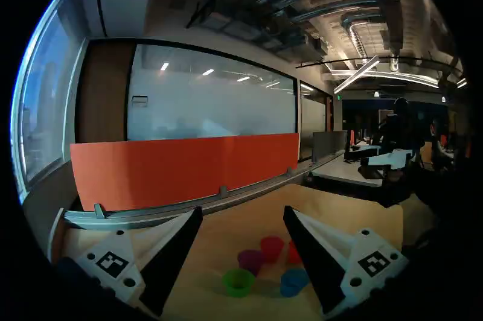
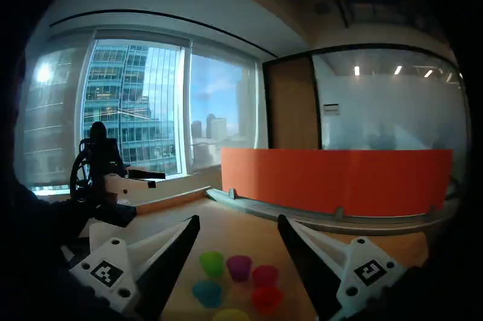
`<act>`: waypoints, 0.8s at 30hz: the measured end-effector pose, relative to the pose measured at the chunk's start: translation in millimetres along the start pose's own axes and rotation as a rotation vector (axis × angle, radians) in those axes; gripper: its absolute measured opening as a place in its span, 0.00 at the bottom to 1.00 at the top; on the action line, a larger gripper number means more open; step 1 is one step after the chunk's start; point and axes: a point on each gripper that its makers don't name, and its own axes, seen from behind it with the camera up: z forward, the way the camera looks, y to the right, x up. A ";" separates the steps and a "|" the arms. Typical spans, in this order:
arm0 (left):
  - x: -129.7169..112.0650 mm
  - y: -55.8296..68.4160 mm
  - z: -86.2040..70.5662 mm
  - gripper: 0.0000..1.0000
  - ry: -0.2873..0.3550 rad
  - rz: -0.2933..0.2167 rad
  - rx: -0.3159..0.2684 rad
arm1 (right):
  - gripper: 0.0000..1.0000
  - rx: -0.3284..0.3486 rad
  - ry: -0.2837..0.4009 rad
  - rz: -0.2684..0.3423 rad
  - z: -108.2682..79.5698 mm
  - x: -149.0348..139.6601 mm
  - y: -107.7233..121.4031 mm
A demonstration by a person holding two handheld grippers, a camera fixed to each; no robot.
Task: Pour water
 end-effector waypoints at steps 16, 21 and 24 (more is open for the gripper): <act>-39.5 -0.9 11.6 1.00 -0.082 0.026 -0.020 | 1.00 0.091 -0.142 -0.093 8.0 -39.7 -20.6; -60.1 -2.5 17.4 1.00 -0.125 0.011 -0.034 | 1.00 0.111 -0.181 -0.090 10.4 -52.1 -21.7; -68.3 -5.9 20.2 1.00 -0.139 0.009 -0.033 | 1.00 0.125 -0.200 -0.090 11.6 -60.0 -23.0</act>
